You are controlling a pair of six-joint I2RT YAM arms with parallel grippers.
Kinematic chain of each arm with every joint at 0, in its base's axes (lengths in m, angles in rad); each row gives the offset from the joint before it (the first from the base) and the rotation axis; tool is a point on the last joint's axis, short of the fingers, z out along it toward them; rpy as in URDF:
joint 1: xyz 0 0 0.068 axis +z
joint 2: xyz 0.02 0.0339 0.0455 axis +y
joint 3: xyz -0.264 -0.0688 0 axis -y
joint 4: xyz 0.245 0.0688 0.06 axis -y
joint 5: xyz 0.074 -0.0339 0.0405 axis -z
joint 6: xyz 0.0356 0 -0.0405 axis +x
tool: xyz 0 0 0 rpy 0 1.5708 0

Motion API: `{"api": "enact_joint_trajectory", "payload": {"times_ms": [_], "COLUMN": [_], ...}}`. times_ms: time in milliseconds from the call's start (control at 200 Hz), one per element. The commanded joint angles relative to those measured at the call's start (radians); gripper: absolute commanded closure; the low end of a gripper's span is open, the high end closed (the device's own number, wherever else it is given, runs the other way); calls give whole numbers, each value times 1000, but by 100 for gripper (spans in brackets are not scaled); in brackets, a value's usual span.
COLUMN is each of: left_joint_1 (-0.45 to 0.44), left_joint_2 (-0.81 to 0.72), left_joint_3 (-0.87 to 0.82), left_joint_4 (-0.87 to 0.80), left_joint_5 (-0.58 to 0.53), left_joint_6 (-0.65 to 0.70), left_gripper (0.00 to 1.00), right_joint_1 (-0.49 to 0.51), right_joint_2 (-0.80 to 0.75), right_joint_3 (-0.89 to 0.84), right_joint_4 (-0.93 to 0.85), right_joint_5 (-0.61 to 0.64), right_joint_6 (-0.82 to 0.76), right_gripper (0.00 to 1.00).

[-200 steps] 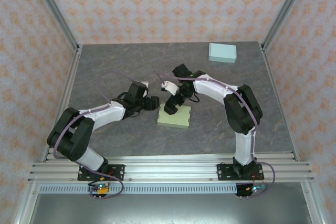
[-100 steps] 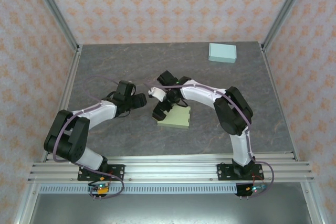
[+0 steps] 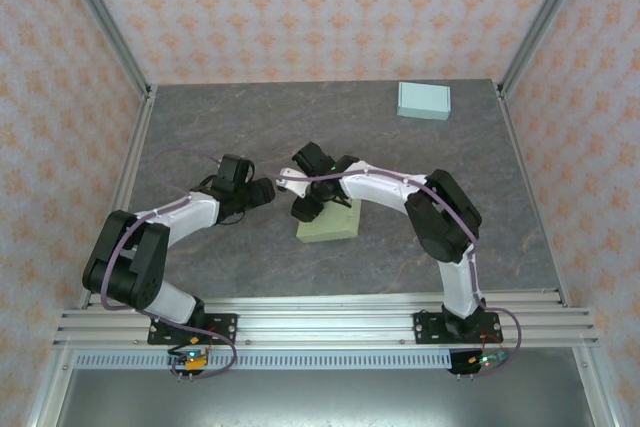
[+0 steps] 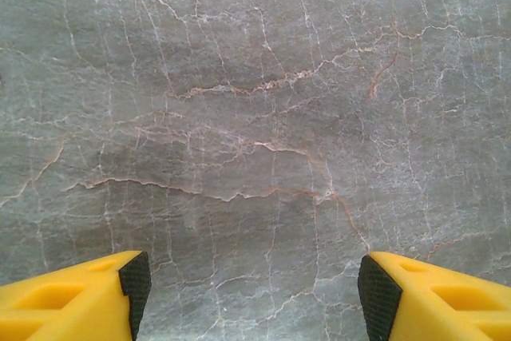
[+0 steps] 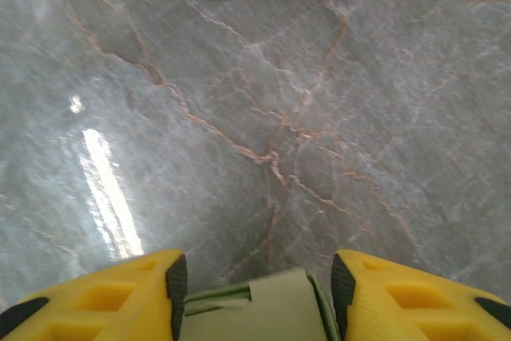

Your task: Fold the paper box

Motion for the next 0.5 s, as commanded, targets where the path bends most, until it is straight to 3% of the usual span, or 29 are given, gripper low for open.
{"api": "enact_joint_trajectory", "payload": {"times_ms": [0,265,295,365,435,496], "left_joint_1": [9,9,7,6,-2,-20], "left_joint_2": [-33,-42,-32,9,52,77], "left_joint_3": [-14,4,19,78,132,159], "left_joint_4": [-11,59,48,0,-46,-51], "left_joint_5": [-26,68,83,138,192,234], "left_joint_6": [-11,-7,-9,0,5,18], "left_gripper": [28,26,25,25,25,25], "right_joint_1": [-4,-45,-58,-99,-146,-178], "right_joint_2": [2,-126,-159,-246,-345,-429], "right_joint_3": [-49,-21,-29,-64,-134,-180], "right_joint_4": [-11,31,43,64,118,138], "right_joint_5": [100,48,44,40,159,398], "right_joint_6": [-60,85,119,203,323,506], "right_gripper": [48,14,0,1,1,1]}}
